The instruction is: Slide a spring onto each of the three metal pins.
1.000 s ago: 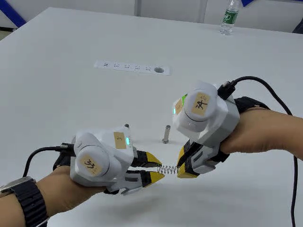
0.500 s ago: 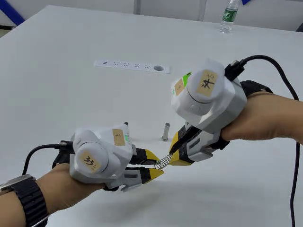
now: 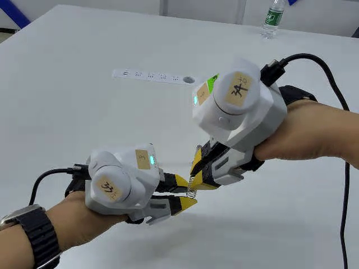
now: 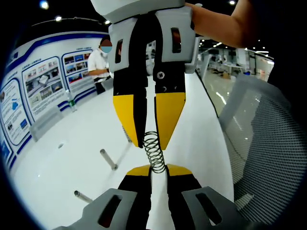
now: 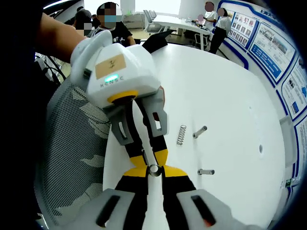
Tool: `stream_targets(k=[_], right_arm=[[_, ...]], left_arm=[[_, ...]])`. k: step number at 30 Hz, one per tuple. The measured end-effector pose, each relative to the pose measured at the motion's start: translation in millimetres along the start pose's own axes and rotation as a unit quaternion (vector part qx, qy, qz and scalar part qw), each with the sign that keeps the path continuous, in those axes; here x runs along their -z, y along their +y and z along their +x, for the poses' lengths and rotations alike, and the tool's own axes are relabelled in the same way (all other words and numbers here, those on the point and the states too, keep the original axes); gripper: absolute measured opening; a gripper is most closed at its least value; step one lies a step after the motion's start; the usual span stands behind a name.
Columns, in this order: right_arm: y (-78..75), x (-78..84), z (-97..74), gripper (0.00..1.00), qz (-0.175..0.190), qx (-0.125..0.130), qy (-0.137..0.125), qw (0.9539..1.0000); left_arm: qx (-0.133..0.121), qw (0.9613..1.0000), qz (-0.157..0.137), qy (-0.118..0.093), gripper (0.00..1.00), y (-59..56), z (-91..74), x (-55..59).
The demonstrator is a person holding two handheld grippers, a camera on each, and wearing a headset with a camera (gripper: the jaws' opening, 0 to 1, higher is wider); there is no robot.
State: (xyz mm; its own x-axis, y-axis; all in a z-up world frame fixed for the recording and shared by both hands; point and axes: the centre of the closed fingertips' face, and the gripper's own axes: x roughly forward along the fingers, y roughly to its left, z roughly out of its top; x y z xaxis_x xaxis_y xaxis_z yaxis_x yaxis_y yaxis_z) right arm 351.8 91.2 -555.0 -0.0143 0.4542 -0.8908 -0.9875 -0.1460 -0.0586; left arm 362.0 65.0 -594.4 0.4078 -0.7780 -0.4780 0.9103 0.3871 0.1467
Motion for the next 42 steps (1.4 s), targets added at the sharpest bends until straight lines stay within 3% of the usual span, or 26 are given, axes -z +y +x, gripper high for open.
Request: stream_targets(k=[9,14,20,30,42], right_arm=[[-4.6,7.5,-2.0,0.12,0.004,0.004,0.011,0.9999],[-10.8,10.1,-6.0,0.12,0.011,0.010,0.011,0.9998],[-26.3,19.4,-11.5,0.12,0.024,0.023,0.013,0.9994],[-49.1,27.3,-22.4,0.12,0.042,0.048,0.013,0.9979],[-85.1,27.6,-26.0,0.12,0.059,0.079,0.007,0.9951]], left_arm=[[-0.003,0.9995,-0.031,-0.004,0.25,4.7,-6.4,0.4],[-0.017,0.9988,-0.045,-0.006,0.30,13.6,-19.6,4.6],[-0.047,0.9967,-0.067,0.000,0.39,27.0,-41.7,17.9],[-0.101,0.9892,-0.106,-0.008,0.52,48.8,-71.2,29.5],[-0.139,0.9820,-0.128,-0.006,0.64,55.4,-91.4,42.3]])
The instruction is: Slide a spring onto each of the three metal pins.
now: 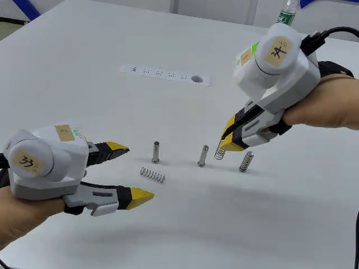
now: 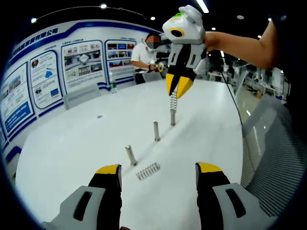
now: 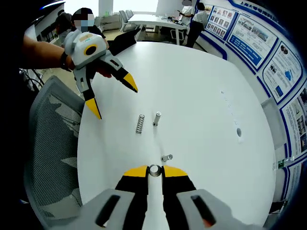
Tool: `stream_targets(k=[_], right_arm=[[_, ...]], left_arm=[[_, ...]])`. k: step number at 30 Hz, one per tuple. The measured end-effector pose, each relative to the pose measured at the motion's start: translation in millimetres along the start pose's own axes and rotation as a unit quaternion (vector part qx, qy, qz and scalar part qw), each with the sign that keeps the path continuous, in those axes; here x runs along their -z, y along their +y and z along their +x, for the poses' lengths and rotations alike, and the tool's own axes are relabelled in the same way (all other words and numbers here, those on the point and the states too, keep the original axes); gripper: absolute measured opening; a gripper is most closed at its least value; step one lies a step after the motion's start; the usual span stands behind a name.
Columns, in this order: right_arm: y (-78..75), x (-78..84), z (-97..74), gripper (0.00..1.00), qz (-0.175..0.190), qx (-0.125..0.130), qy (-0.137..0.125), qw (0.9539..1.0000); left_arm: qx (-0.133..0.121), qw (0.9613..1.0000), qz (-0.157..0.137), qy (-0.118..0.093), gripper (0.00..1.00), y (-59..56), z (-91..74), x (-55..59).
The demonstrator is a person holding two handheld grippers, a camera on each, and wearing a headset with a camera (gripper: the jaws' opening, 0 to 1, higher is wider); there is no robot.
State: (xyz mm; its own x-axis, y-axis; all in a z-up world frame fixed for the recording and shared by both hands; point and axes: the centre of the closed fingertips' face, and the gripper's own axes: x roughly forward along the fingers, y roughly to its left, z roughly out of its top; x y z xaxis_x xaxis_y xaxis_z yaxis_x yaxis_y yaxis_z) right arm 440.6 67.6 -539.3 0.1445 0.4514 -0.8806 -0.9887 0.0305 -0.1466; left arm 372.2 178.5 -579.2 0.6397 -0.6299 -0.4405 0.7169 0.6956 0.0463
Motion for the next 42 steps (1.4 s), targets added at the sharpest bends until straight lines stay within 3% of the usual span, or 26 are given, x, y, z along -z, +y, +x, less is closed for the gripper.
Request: stream_targets(k=[8,16,42], right_arm=[[-23.4,-4.9,16.2,0.12,0.009,0.009,-0.006,0.9999],[-33.5,-1.4,34.3,0.12,0.012,0.008,0.002,0.9999],[-29.1,-1.3,39.8,0.12,0.025,-0.003,0.011,0.9996]], left_arm=[[-0.010,0.9999,-0.010,0.002,0.68,0.3,-6.0,6.5],[-0.010,0.9998,-0.016,0.000,0.70,-3.1,-6.0,7.8],[-0.008,0.9998,-0.018,0.003,0.68,-2.3,-5.4,9.6]])
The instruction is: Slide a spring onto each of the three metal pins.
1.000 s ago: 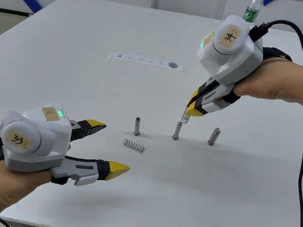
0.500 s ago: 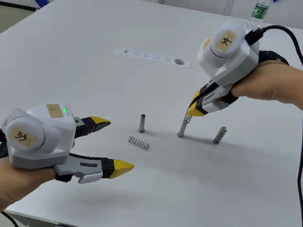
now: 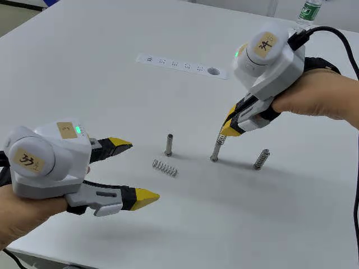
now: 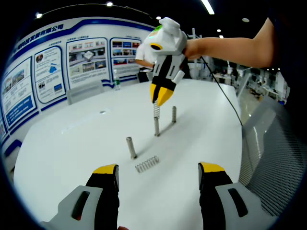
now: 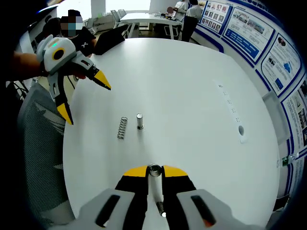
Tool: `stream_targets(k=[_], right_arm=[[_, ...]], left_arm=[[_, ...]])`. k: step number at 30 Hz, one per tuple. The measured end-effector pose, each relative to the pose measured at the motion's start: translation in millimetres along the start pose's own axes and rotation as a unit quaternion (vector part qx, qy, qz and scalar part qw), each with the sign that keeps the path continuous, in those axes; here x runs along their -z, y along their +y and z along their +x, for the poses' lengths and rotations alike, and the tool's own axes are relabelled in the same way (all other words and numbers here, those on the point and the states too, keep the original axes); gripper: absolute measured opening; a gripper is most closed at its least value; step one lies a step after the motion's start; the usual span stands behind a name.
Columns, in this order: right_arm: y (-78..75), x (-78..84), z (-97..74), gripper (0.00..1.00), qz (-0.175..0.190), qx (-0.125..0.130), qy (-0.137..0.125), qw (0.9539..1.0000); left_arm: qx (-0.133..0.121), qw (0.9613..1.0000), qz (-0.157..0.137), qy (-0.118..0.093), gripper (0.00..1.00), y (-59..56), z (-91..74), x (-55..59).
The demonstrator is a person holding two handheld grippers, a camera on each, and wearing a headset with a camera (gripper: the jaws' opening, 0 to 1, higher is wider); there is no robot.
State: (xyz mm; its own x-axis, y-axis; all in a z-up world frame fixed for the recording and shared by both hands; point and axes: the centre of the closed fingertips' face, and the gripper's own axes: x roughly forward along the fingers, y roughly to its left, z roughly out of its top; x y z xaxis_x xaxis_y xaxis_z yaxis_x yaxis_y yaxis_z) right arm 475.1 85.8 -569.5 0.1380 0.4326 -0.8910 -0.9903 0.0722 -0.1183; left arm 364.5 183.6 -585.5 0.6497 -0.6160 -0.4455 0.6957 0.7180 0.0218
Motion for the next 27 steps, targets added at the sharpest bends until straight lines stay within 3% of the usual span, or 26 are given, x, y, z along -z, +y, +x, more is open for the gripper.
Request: stream_targets(k=[8,27], right_arm=[[-0.5,0.9,4.8,0.12,0.000,0.001,0.005,1.0000],[2.8,22.0,44.5,0.12,0.016,-0.005,0.034,0.9993]], left_arm=[[-0.001,1.0000,0.001,0.000,0.68,0.7,-1.3,-0.5],[-0.003,1.0000,0.003,0.000,0.67,3.4,-1.6,-2.5]])
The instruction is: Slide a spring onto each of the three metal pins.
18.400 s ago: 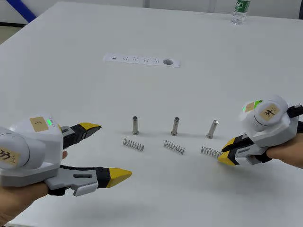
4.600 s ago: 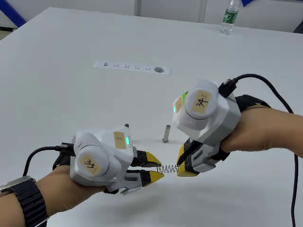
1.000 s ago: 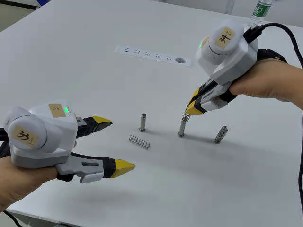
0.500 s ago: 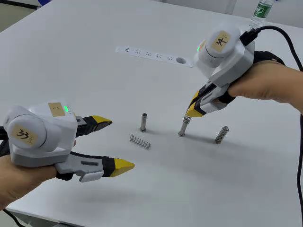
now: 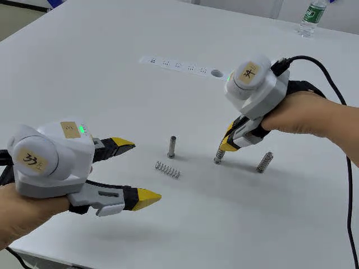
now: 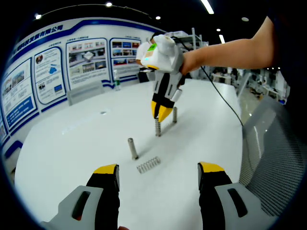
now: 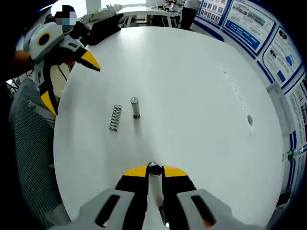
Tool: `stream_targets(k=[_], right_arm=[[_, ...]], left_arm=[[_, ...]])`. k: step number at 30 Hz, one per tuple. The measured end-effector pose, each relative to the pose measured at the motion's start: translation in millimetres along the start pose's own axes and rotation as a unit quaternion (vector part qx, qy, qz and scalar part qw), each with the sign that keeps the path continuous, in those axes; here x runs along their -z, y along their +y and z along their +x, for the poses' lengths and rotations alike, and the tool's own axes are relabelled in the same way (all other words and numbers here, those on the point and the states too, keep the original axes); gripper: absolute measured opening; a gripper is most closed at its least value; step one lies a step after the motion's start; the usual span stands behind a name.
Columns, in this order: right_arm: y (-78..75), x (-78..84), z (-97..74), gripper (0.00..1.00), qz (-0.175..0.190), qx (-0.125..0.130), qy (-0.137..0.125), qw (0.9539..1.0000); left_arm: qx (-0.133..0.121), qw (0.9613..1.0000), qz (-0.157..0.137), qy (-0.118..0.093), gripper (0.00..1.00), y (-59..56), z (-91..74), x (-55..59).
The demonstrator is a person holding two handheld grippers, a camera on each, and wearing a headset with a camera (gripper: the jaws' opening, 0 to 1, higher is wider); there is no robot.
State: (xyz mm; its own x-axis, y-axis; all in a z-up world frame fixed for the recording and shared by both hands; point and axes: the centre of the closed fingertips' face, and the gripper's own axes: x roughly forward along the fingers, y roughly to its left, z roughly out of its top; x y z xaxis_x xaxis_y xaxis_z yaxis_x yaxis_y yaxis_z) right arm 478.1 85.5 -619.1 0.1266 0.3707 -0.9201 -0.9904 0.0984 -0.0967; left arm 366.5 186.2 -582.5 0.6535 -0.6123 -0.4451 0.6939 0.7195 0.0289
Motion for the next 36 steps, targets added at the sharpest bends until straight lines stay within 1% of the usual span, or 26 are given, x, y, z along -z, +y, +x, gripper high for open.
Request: stream_targets(k=[6,9,15,17,21,25,27,30,33,36], right_arm=[[1.2,2.8,6.1,0.12,0.007,0.000,0.006,1.0000],[0.9,1.6,5.1,0.12,0.012,0.001,0.002,0.9999],[0.4,0.3,1.7,0.13,0.003,0.005,-0.002,1.0000],[0.0,-3.3,-2.1,0.18,0.001,0.009,-0.009,0.9999],[1.1,-8.0,-7.9,0.18,-0.005,0.014,-0.015,0.9998],[6.2,-17.9,-13.4,0.18,-0.013,0.016,-0.023,0.9995],[10.3,-25.4,-14.6,0.18,-0.021,0.015,-0.030,0.9992],[13.4,-33.4,-9.5,0.18,-0.025,0.010,-0.038,0.9989],[20.6,-40.1,-6.5,0.18,-0.029,0.004,-0.043,0.9987],[31.0,-45.9,-4.1,0.18,-0.034,-0.003,-0.045,0.9984]], left_arm=[[-0.001,1.0000,0.000,0.002,0.67,0.7,-1.3,1.4],[-0.002,1.0000,0.000,0.002,0.67,0.8,-1.4,2.0],[0.000,1.0000,0.000,0.002,0.67,0.3,-0.5,1.6],[0.000,1.0000,0.001,0.002,0.67,0.4,-0.3,1.5],[0.000,1.0000,0.002,0.002,0.67,0.5,0.0,1.6],[0.000,1.0000,0.002,0.003,0.67,0.3,0.2,2.1],[0.000,1.0000,0.002,0.003,0.67,0.0,0.3,2.4],[0.000,1.0000,0.003,0.002,0.67,-0.1,-0.1,1.9],[-0.001,1.0000,0.003,0.002,0.67,0.2,-0.6,1.3],[-0.002,1.0000,0.004,0.003,0.67,0.6,-1.5,1.2]])
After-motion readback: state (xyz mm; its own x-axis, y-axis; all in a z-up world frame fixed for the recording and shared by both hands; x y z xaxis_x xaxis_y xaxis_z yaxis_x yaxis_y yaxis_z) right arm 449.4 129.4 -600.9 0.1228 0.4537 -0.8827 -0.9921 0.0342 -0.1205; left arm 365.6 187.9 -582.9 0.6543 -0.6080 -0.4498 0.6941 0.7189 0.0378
